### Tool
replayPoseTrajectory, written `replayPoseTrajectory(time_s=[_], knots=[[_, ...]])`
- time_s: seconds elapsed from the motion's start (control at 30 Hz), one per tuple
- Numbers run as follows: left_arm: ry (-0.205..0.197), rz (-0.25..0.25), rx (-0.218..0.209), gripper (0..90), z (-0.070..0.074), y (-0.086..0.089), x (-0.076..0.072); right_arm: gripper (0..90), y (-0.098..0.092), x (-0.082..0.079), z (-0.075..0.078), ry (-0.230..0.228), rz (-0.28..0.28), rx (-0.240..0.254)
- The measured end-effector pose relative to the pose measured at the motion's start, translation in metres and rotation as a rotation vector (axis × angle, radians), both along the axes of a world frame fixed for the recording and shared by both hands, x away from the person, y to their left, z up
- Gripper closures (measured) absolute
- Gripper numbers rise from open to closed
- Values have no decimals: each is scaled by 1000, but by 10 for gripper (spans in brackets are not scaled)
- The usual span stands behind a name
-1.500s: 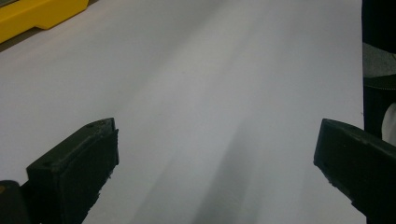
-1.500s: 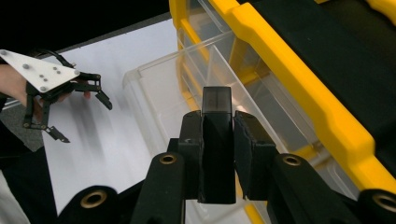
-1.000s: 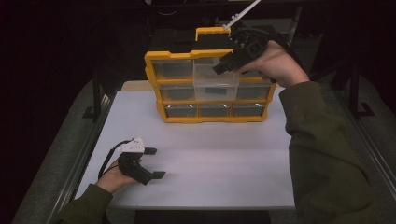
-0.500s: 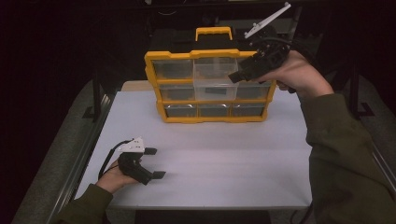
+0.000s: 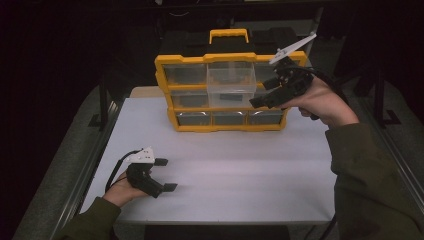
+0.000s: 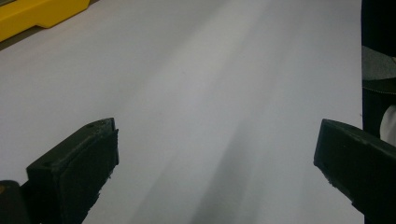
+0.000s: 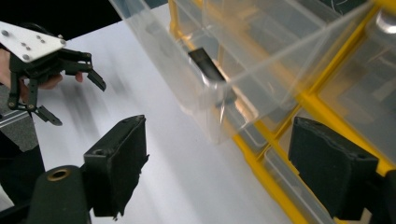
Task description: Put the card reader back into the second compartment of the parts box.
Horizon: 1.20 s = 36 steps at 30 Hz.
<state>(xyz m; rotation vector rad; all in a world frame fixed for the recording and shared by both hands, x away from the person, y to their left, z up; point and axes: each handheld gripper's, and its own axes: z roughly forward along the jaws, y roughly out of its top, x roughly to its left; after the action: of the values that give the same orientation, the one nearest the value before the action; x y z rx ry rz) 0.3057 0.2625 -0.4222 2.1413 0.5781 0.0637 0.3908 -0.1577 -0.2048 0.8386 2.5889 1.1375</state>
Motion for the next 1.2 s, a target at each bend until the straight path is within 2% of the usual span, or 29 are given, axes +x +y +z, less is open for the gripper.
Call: replayPoseTrajectory(time_s=[0.43,0.67,0.97,1.2], knots=[[0,0,1,0,0,0,0,132,0,-17,-44,-41,-24,22],[-1,-2,4,0,-1,0,0,117,0,-25,-69,-47,-67,25],[-1,-1,2,0,0,0,0,88,3,-36,-102,-76,-108,45],[-2,0,2,0,0,0,0,31,4,-45,-132,-55,-118,54]])
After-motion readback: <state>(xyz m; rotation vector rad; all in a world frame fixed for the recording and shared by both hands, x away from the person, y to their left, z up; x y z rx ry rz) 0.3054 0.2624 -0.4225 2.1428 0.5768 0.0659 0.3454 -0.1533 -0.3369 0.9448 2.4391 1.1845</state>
